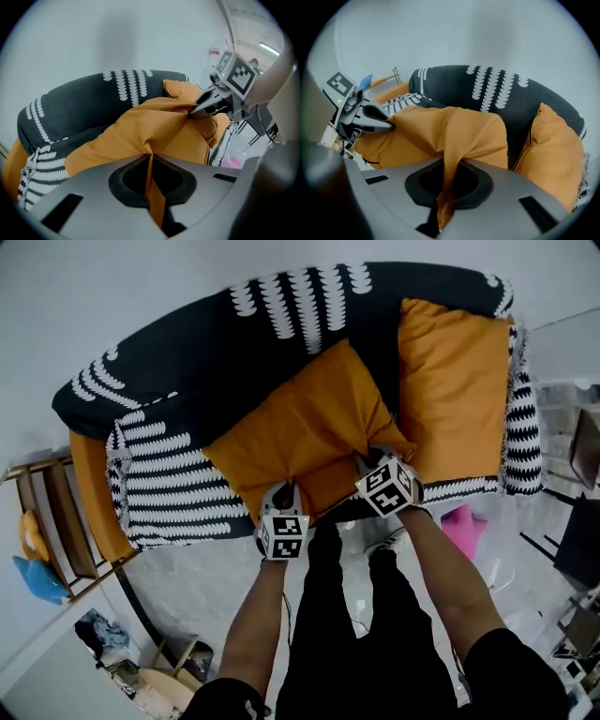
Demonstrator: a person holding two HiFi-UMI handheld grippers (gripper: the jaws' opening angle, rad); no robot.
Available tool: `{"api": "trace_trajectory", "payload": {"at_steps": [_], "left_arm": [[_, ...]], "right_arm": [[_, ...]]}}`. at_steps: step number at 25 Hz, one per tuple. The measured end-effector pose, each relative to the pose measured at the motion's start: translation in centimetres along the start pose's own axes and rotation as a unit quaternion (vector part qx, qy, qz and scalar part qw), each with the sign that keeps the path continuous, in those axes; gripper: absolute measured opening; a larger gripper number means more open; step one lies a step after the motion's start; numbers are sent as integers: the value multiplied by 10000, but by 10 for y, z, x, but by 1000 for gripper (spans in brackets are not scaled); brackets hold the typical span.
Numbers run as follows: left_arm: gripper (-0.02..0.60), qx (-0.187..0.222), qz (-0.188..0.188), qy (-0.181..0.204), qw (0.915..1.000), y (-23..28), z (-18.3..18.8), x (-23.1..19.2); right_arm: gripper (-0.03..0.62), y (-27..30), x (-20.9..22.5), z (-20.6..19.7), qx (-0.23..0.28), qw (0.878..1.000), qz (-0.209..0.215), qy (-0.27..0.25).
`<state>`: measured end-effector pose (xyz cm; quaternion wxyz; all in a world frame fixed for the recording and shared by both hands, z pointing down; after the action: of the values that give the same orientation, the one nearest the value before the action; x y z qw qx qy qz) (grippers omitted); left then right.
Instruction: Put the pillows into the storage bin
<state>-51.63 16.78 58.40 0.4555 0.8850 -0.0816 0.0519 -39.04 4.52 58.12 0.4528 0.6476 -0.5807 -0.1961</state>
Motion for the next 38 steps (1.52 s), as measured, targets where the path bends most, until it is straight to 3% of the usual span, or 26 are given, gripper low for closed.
{"api": "trace_trajectory", "payload": {"at_steps": [7, 14, 21, 25, 29, 33, 35, 38], "left_arm": [[26, 220, -185, 187, 9994, -30, 22, 19], [25, 577, -407, 511, 9962, -78, 79, 67], [25, 718, -435, 616, 9946, -153, 105, 117], [25, 933, -538, 851, 9905, -180, 130, 145], [25, 1298, -861, 1283, 9794, -198, 157, 191], [25, 1550, -1258, 1724, 9646, -218, 170, 262], [25, 1651, -1572, 1987, 9532, -226, 176, 303], [25, 1804, -2080, 2479, 9288, -240, 185, 368]], "right_arm": [[34, -54, -4, -1, 298, 9992, -237, 101], [34, -145, 6, -21, 765, 9943, -663, 329], [34, -234, -7, -36, 1122, 9896, -896, 99], [34, -287, -12, -57, 1474, 9812, -1197, 330], [34, -344, -10, -94, 1738, 9670, -1703, 755], [34, -400, -8, -156, 1861, 9517, -2139, 1176], [34, -429, -8, -194, 1884, 9401, -2417, 1493], [34, -472, -13, -254, 1931, 9147, -2899, 2049]]}}
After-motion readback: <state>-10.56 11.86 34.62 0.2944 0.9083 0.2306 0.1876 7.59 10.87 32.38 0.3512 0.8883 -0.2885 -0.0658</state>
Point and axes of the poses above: the fingertips, and each gripper's own axes: y forward along the fingers, x to its right, z out of its top, the point moved 2 cm from there along -y, backward along the fingers, and after that the axes turned 15 degrees about z, right-handed, at the moved point
